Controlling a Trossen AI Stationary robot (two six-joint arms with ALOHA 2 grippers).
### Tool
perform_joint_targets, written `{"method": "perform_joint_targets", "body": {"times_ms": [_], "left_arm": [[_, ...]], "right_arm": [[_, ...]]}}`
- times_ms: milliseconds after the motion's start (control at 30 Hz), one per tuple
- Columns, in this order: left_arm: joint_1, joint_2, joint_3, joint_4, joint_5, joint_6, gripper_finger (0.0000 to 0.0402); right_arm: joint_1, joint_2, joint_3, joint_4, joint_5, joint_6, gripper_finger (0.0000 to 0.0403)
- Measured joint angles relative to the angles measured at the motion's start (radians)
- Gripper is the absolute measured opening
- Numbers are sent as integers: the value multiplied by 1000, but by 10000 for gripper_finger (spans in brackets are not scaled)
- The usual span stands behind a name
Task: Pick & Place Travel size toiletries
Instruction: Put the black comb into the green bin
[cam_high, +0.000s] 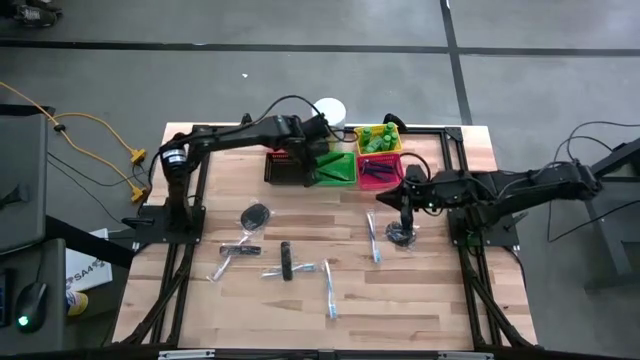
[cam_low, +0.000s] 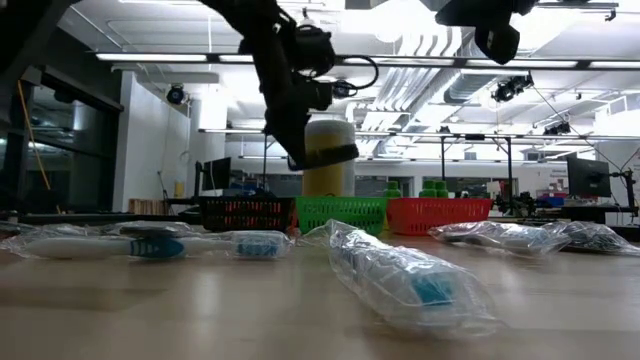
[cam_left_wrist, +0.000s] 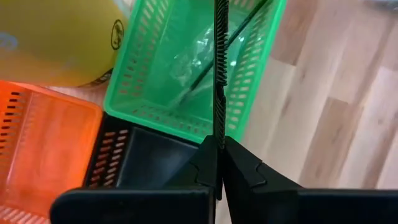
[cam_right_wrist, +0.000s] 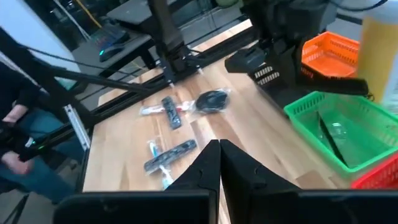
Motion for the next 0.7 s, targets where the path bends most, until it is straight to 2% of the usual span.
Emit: {"method": "perform_joint_targets", "body": {"times_ms": [100,267,400,700], "left_arm": [[21,22,0,25,33,37,3],[17,41,0,47,-25,153,8],[17,53,1,48,-31,223,9],[17,104,0,82,-56,257,19]], "right_arm": [[-25,0,0,1,19,0,2],[-62,7,0,-1,64,5,2],[-80,12,0,1,79,6,2],[-115,38,0,6,78,38,2]]}}
